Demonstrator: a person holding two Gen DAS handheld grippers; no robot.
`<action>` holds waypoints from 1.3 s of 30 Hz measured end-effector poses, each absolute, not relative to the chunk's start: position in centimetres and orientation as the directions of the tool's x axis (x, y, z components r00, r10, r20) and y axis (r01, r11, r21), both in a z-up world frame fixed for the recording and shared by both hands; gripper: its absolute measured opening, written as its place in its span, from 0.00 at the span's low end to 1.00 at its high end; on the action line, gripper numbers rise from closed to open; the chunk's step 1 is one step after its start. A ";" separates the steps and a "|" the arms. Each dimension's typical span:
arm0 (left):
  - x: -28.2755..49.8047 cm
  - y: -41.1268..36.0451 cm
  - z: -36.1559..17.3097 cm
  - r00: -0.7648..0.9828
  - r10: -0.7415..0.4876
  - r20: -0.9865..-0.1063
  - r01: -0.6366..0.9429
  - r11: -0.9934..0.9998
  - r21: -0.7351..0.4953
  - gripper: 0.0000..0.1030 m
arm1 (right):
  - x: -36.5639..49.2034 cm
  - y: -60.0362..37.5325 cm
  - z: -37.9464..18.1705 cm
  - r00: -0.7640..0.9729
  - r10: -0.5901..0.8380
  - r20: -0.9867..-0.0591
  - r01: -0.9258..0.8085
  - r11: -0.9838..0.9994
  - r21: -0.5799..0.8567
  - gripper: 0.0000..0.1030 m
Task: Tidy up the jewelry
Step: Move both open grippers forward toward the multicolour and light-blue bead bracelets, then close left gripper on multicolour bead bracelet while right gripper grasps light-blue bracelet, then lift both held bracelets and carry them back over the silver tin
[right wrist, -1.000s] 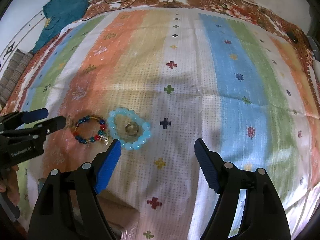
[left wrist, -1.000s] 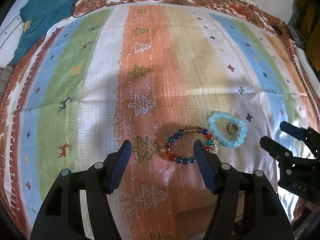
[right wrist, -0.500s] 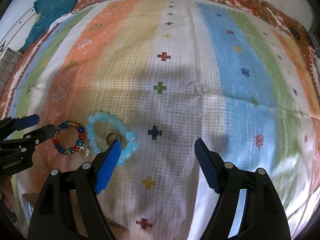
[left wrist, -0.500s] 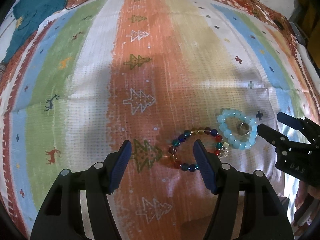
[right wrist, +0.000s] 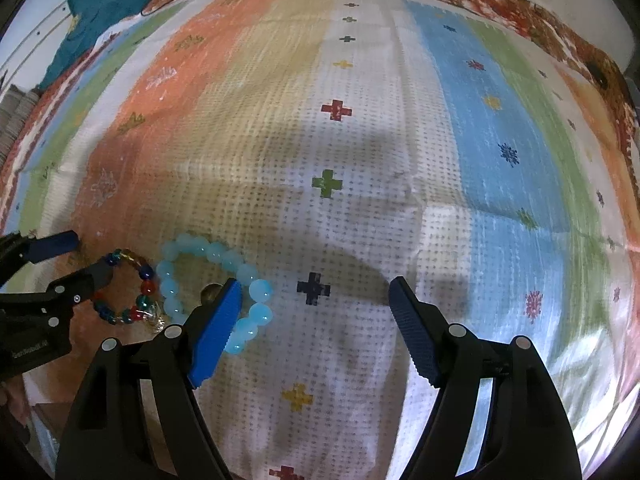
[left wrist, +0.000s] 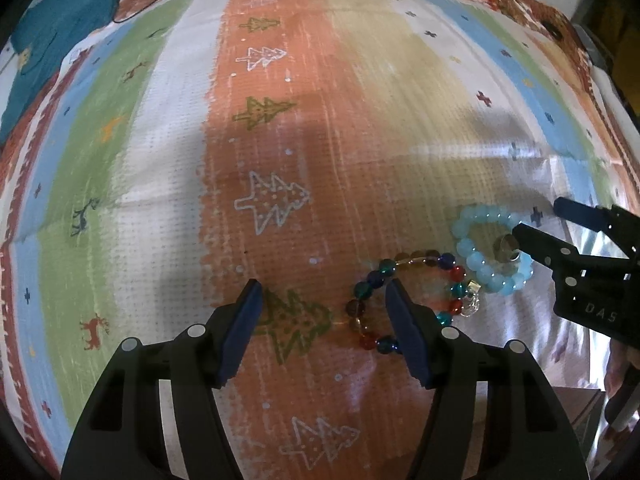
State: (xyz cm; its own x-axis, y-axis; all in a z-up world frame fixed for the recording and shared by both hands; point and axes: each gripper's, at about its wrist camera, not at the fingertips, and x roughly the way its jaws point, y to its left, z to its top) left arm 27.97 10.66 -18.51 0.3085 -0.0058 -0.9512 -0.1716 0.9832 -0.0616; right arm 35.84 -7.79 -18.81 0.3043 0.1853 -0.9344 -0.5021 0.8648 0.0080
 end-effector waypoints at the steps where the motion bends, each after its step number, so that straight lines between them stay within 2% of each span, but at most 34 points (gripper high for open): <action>1: 28.0 10.6 -18.6 0.308 -0.002 -0.951 -0.172 0.983 -0.057 0.61 | 35.8 -7.7 -18.9 0.310 0.178 -0.934 -0.508 0.861 -0.004 0.73; 4: 28.1 10.4 -18.8 0.304 0.020 -0.952 -0.168 0.985 -0.033 0.57 | 35.6 -7.5 -18.9 0.325 0.172 -0.930 -0.524 0.851 -0.026 0.72; 5: 28.0 10.4 -18.9 0.306 0.027 -0.952 -0.165 0.986 -0.025 0.55 | 35.6 -7.6 -18.9 0.322 0.178 -0.930 -0.527 0.850 -0.020 0.68; 6: 28.0 10.4 -18.9 0.310 0.028 -0.950 -0.163 0.986 -0.024 0.48 | 35.5 -7.6 -18.9 0.319 0.187 -0.929 -0.535 0.845 -0.014 0.64; 8: 27.8 10.5 -18.8 0.316 0.014 -0.949 -0.145 0.989 -0.033 0.35 | 35.3 -7.6 -18.7 0.331 0.191 -0.924 -0.552 0.833 -0.026 0.45; 10: 27.7 10.5 -18.8 0.317 0.006 -0.949 -0.128 0.991 -0.037 0.20 | 35.1 -7.5 -18.7 0.337 0.195 -0.921 -0.570 0.821 -0.035 0.32; 11: 27.6 10.6 -18.9 0.316 0.004 -0.949 -0.125 0.991 -0.038 0.18 | 35.0 -7.5 -18.6 0.334 0.198 -0.921 -0.573 0.819 -0.032 0.21; 12: 27.6 10.7 -18.9 0.316 0.002 -0.949 -0.125 0.991 -0.039 0.13 | 35.1 -7.6 -18.6 0.330 0.202 -0.922 -0.575 0.818 -0.027 0.14; 13: 27.6 10.8 -18.8 0.315 0.003 -0.949 -0.128 0.991 -0.039 0.12 | 35.1 -7.6 -18.7 0.323 0.205 -0.924 -0.577 0.817 -0.020 0.12; 18: 27.6 10.8 -18.5 0.319 0.015 -0.948 -0.137 0.990 -0.031 0.09 | 34.9 -8.0 -18.5 0.320 0.218 -0.922 -0.580 0.815 -0.009 0.12; 39: 26.4 8.1 -12.4 0.447 -0.002 -0.894 -0.105 0.993 -0.054 0.09 | 31.5 -9.3 -13.2 0.347 0.300 -0.889 -0.577 0.815 0.050 0.12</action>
